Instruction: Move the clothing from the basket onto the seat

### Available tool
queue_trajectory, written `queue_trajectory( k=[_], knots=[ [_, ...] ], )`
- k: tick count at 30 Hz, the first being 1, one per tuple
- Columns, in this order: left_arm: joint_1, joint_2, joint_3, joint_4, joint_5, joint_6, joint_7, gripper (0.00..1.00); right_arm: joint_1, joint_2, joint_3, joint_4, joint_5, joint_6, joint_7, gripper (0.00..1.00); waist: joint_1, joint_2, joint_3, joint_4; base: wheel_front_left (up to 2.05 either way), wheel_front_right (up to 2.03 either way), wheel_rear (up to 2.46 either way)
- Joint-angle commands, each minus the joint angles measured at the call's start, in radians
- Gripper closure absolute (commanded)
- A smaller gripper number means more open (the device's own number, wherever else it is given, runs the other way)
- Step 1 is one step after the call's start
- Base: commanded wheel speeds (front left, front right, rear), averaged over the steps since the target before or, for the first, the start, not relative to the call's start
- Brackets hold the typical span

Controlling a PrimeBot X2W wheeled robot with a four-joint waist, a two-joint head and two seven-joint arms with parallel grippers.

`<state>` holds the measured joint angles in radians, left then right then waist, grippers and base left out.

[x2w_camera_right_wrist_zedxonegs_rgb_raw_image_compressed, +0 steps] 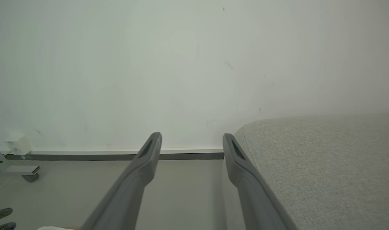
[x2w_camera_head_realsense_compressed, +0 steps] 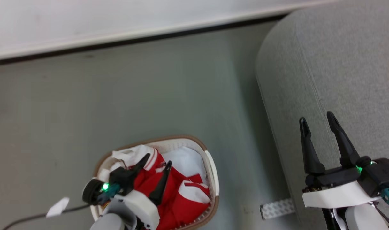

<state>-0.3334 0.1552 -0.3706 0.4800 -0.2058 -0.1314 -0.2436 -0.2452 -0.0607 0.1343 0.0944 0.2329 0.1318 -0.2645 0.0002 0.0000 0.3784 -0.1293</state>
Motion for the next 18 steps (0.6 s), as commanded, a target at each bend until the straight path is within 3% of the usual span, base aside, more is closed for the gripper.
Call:
queue_trajectory(
  k=[1,18],
  knots=[
    [-0.027,0.015,-0.016,0.022,-0.007,0.002,0.013,0.0,-0.021,0.003,0.002,-0.007,0.003,-0.002,0.0,0.0,-0.0002,0.0,0.079,-0.047,0.0,0.0,0.0],
    [-0.298,0.131,-0.371,0.305,-0.177,0.002,0.189,0.0,-0.134,0.011,0.032,-0.08,0.06,-0.002,0.0,0.0,-0.0002,0.0,0.343,-0.171,0.0,0.0,0.0]
  ],
)
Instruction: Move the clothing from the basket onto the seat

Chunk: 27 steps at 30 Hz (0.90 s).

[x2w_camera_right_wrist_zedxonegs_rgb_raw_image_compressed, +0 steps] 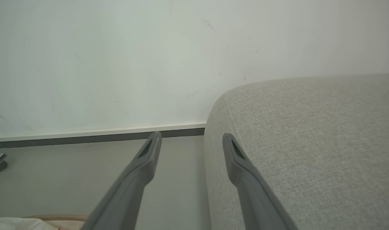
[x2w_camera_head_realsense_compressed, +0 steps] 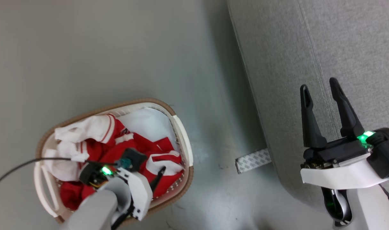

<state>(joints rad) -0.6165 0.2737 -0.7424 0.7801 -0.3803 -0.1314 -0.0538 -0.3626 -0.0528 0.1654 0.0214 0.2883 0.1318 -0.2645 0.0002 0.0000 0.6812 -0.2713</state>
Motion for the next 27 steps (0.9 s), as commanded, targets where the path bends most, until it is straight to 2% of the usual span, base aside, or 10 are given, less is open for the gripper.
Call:
queue_trajectory(
  k=[1,6,9,10,11,16,22,27],
  knots=[
    [-0.028,0.022,-0.011,0.012,-0.012,0.002,0.003,0.0,-0.021,0.003,0.0,-0.012,0.006,-0.002,0.0,0.0,-0.0002,0.0,0.056,-0.034,0.0,0.0,0.0],
    [-0.094,0.053,-0.065,0.057,-0.05,0.002,0.015,0.0,-0.038,0.003,-0.001,-0.033,0.02,-0.002,0.0,0.0,-0.0002,0.0,0.126,-0.063,0.0,0.0,0.0],
    [-0.112,0.047,-0.112,0.075,-0.079,0.001,0.02,0.0,-0.035,0.003,-0.003,-0.038,0.026,-0.002,0.0,0.0,-0.0002,0.0,0.145,-0.074,0.0,0.0,0.0],
    [-0.118,0.046,-0.134,0.076,-0.087,0.001,0.022,0.66,-0.029,0.003,-0.004,-0.036,0.027,-0.002,0.0,0.0,-0.0002,0.0,0.146,-0.075,0.0,0.0,0.0],
    [-0.126,0.044,-0.156,0.074,-0.101,0.001,0.018,1.0,-0.023,0.003,-0.007,-0.033,0.027,-0.002,0.0,0.0,-0.0002,0.0,0.145,-0.074,0.0,0.0,0.0],
    [-0.121,0.044,-0.215,0.083,-0.171,0.002,-0.042,1.0,0.002,0.003,-0.018,-0.009,0.035,-0.002,0.0,0.0,-0.0002,0.0,0.079,-0.055,0.0,0.0,0.0],
    [-0.061,0.03,-0.217,0.084,-0.241,0.001,-0.147,1.0,0.032,0.002,-0.02,0.016,0.021,-0.002,0.0,0.0,-0.0002,0.0,-0.069,-0.017,0.0,0.0,0.0],
    [0.002,0.018,-0.195,0.04,-0.277,0.004,-0.194,1.0,0.08,0.001,-0.036,0.046,-0.008,-0.002,0.0,0.0,-0.0002,0.0,-0.219,0.036,0.0,0.0,0.0]
  ],
)
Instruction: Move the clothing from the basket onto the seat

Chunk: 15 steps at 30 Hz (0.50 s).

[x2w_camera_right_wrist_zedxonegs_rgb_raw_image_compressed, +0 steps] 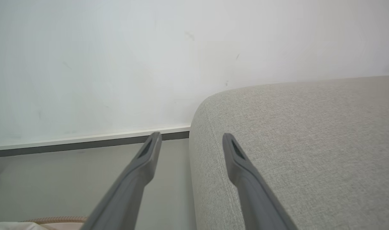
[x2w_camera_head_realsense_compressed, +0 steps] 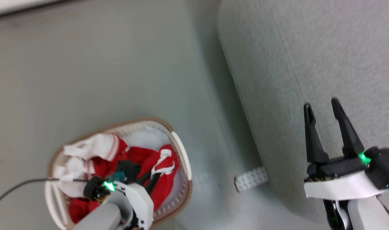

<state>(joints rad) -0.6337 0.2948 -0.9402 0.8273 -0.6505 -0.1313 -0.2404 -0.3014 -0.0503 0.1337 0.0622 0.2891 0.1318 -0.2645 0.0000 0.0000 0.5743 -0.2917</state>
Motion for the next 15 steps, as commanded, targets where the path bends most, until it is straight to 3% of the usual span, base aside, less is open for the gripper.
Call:
queue_trajectory(
  k=[1,7,15],
  knots=[
    [0.034,-0.004,0.01,-0.022,-0.013,0.007,-0.011,1.0,0.031,-0.001,-0.009,0.012,-0.015,-0.002,0.0,0.0,0.0,0.0,-0.143,0.069,0.0,0.0,0.0],
    [0.117,0.018,0.076,-0.159,-0.033,0.06,-0.024,1.0,0.1,-0.004,-0.023,0.045,-0.041,-0.002,0.0,0.0,0.0,0.0,-0.307,0.133,0.0,0.0,0.0],
    [0.224,0.081,0.173,-0.454,-0.018,0.157,-0.024,1.0,0.182,-0.029,-0.03,0.065,-0.043,-0.002,0.0,0.0,0.0,0.0,-0.456,0.194,0.0,0.0,0.0]
  ],
)
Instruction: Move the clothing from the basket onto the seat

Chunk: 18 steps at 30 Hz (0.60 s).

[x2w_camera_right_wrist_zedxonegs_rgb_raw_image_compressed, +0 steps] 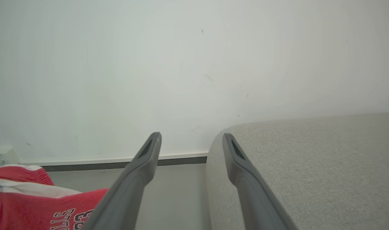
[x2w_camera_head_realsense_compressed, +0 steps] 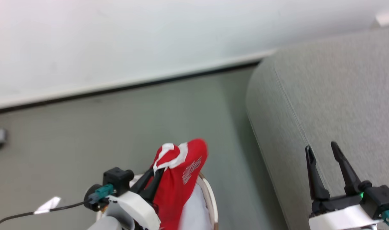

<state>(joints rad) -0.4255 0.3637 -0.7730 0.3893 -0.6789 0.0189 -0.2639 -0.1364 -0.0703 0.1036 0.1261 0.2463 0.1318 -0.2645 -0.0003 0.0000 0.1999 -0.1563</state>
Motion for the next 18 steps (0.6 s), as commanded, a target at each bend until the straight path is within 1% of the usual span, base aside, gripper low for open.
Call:
queue_trajectory(
  k=[1,7,8,11,18],
  knots=[
    [0.024,0.022,0.015,-0.053,0.013,0.02,-0.001,1.0,0.026,-0.012,0.001,0.004,0.001,-0.002,0.0,0.0,0.0003,0.0,-0.095,0.063,0.0,0.0,0.0],
    [0.053,0.067,0.075,-0.24,-0.004,0.092,0.001,1.0,0.074,-0.016,0.01,0.016,0.009,-0.002,0.0,0.0,0.0003,0.0,-0.167,0.082,0.0,0.0,0.0],
    [0.053,0.067,0.075,-0.24,-0.004,0.092,0.001,1.0,0.074,-0.016,0.01,0.016,0.009,-0.002,0.0,0.0,0.0003,0.0,-0.167,0.082,0.0,0.0,0.0],
    [0.049,0.076,0.105,-0.326,-0.013,0.128,0.006,1.0,0.096,-0.018,0.02,0.017,0.013,-0.002,0.0,0.0,0.0003,0.0,-0.193,0.087,0.0,0.0,0.0],
    [0.015,0.07,0.158,-0.484,-0.027,0.214,0.041,1.0,0.117,-0.026,0.061,0.013,0.02,-0.002,0.0,0.0,0.0003,0.0,-0.217,0.09,0.0,0.0,0.0]
  ],
)
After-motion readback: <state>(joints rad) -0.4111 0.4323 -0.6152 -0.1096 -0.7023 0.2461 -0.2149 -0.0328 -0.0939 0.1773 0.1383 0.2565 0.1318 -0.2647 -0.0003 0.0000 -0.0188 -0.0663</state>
